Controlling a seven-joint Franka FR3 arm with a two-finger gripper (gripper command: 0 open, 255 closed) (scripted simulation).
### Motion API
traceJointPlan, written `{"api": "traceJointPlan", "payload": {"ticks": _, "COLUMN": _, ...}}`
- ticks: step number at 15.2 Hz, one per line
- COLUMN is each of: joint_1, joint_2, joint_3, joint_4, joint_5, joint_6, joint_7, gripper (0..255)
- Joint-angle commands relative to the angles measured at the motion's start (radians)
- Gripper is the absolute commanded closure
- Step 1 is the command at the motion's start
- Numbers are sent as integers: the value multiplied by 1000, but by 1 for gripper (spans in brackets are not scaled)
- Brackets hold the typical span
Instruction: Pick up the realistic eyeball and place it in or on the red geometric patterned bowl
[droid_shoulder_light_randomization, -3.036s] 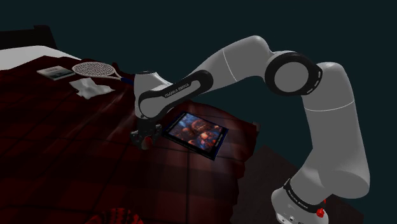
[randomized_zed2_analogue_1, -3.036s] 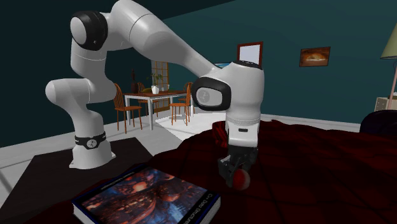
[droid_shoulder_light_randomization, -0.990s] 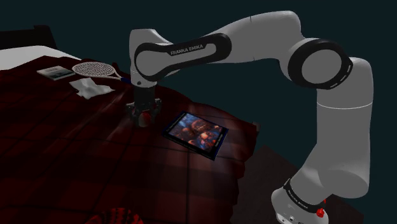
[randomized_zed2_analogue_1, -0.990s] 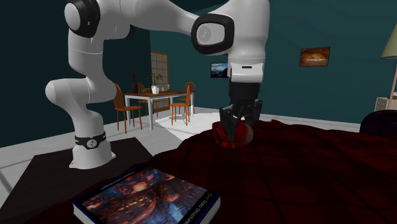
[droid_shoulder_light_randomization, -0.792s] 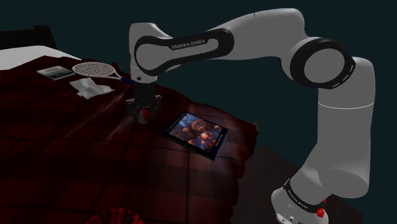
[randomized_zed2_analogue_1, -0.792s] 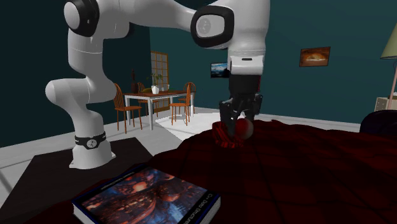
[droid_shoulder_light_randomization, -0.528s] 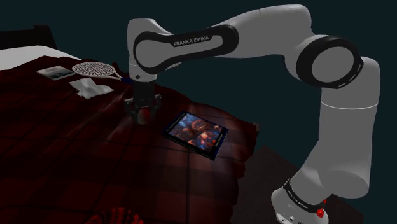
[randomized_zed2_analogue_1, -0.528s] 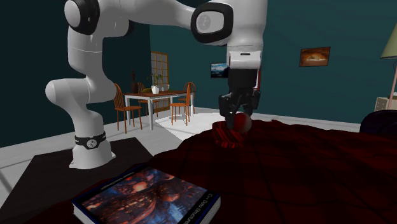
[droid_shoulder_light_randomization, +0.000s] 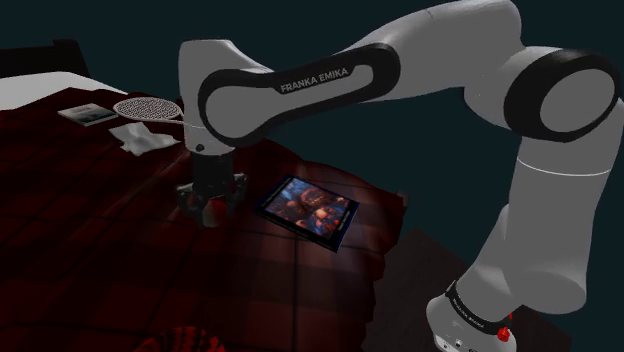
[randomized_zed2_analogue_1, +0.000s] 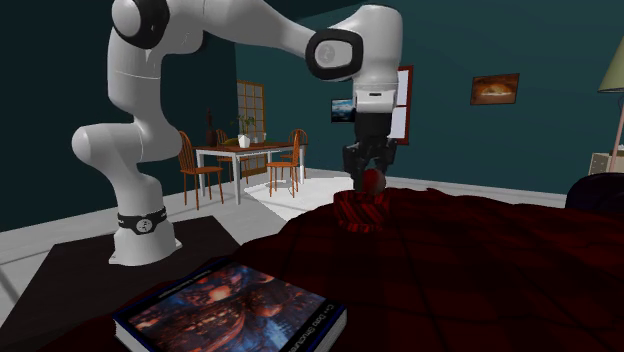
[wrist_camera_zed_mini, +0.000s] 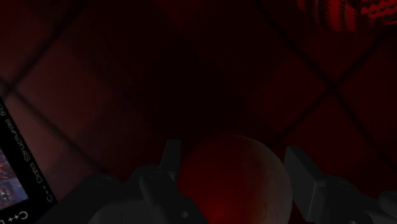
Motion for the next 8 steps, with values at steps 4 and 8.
{"api": "traceJointPlan", "payload": {"ticks": 4, "joint_1": 65, "joint_2": -28, "joint_3": 35, "joint_4": -49, "joint_5": 3, "joint_6": 36, "joint_7": 100, "gripper": 255}}
{"api": "traceJointPlan", "payload": {"ticks": 8, "joint_1": 122, "joint_2": -36, "joint_3": 63, "joint_4": -68, "joint_5": -1, "joint_6": 60, "joint_7": 184, "gripper": 255}}
